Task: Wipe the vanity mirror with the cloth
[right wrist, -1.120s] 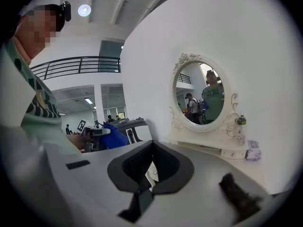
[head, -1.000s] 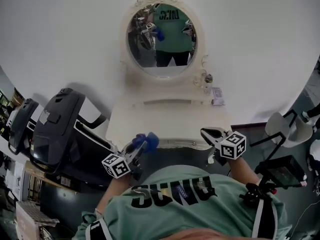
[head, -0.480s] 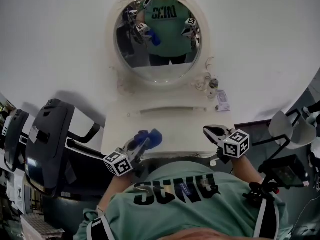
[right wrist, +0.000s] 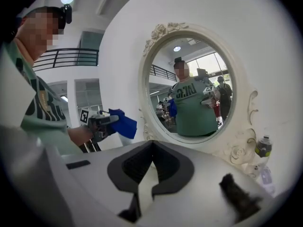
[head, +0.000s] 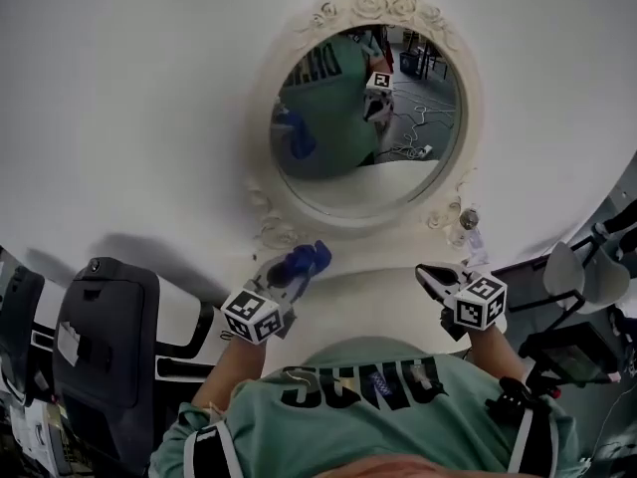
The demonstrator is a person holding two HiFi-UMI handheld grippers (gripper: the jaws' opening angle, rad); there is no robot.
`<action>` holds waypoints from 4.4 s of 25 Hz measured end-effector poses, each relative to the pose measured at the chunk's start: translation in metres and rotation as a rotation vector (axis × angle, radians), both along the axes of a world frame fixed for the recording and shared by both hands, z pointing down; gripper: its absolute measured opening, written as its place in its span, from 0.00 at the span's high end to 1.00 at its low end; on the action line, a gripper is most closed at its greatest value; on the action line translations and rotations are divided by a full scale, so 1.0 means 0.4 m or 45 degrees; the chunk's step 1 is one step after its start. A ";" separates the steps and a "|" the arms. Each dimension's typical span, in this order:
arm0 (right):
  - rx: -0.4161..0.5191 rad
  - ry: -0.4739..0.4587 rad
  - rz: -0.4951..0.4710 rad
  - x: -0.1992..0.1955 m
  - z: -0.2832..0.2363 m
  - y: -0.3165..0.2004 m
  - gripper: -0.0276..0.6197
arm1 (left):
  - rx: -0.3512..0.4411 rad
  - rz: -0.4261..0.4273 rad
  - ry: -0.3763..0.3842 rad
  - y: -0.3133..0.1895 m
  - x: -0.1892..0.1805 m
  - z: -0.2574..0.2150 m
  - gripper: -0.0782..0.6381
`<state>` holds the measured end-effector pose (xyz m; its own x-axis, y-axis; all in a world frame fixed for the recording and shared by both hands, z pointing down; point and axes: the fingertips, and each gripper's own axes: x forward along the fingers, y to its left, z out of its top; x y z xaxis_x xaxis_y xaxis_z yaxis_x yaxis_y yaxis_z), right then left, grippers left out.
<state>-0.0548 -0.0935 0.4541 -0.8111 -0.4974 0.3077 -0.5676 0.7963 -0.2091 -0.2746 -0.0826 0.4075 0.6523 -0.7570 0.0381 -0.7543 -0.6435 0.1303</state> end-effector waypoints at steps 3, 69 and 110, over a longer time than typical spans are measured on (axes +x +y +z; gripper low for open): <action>0.045 0.084 -0.066 -0.031 -0.007 -0.047 0.95 | 0.149 -0.059 -0.169 -0.082 -0.007 -0.060 0.78; -0.026 0.020 -0.302 0.125 0.072 -0.206 0.95 | -0.208 -0.278 -2.032 -0.559 0.157 0.478 0.79; -0.069 0.006 -0.266 0.133 0.091 -0.232 0.95 | 0.656 -1.077 -2.174 -0.528 -0.133 -0.312 0.79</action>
<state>-0.0017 -0.1863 0.4903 -0.8934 -0.3010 0.3334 -0.3923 0.8844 -0.2527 -0.3277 -0.2937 0.2825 -0.2909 -0.9433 -0.1601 0.0488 0.1525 -0.9871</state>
